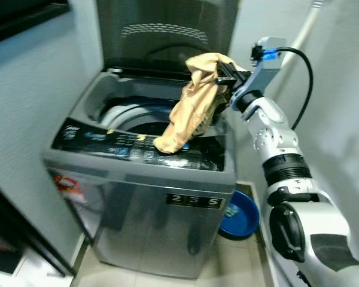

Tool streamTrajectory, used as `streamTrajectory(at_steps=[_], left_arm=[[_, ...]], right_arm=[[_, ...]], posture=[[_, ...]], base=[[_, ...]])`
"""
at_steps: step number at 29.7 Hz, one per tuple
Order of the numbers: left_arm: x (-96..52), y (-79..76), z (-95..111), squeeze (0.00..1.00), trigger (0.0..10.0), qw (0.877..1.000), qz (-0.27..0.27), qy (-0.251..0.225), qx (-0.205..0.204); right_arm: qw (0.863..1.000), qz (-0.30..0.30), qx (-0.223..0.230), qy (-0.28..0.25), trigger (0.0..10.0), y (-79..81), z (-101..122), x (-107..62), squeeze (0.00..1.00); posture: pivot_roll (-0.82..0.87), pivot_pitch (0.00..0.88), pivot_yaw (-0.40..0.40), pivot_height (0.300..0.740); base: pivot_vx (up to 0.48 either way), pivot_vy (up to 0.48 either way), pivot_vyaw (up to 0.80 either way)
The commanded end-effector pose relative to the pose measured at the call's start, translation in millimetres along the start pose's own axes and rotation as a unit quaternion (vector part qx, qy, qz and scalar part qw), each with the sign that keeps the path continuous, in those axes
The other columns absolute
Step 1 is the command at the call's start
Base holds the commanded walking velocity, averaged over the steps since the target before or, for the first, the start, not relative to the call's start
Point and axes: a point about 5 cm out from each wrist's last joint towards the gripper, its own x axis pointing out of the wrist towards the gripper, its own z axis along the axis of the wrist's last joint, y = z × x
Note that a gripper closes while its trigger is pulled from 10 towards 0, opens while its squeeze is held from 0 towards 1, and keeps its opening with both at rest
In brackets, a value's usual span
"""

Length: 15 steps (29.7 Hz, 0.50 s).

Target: Clothes washing

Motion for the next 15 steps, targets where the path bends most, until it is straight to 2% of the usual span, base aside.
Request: streamTrajectory(at_steps=[1, 2, 4, 7, 15], left_arm=[[4.6, -18.3, 26, 0.0, 10.0, 0.998, -0.029, -0.051, -0.01], [4.7, -17.8, 27, 0.0, 10.0, 0.998, -0.028, -0.053, -0.01], [4.7, -17.8, 27, 0.0, 10.0, 0.998, -0.028, -0.053, -0.01], [5.0, -16.6, 33, 0.0, 10.0, 0.998, -0.028, -0.062, -0.014], [4.8, -17.0, 34, 0.0, 10.0, 0.997, -0.034, -0.068, -0.012]], right_arm=[[1.0, 0.024, -0.005, -0.004, 10.0, 12.5, -1, 3.5, 0.0], [0.999, 0.041, -0.004, -0.002, 10.0, 19.6, -4, 4.2, 0.0], [0.999, 0.041, -0.004, -0.002, 10.0, 19.6, -4, 4.2, 0.0], [0.996, 0.088, 0.003, -0.003, 10.0, 38.7, -8, 5.8, 0.0], [0.994, 0.112, 0.011, -0.005, 10.0, 49.8, -11, 7.3, 0.0]], posture=[[0.15, 0.0, -0.059, 0.74], [0.15, 0.0, -0.06, 0.74], [0.15, 0.0, -0.06, 0.74], [0.15, 0.0, -0.063, 0.74], [0.15, 0.0, -0.058, 0.74]], base=[[0.0, 0.0, 0.0], [0.0, 0.0, 0.0], [0.0, 0.0, 0.0], [0.265, 0.0, 0.0], [0.291, 0.0, 0.0]])
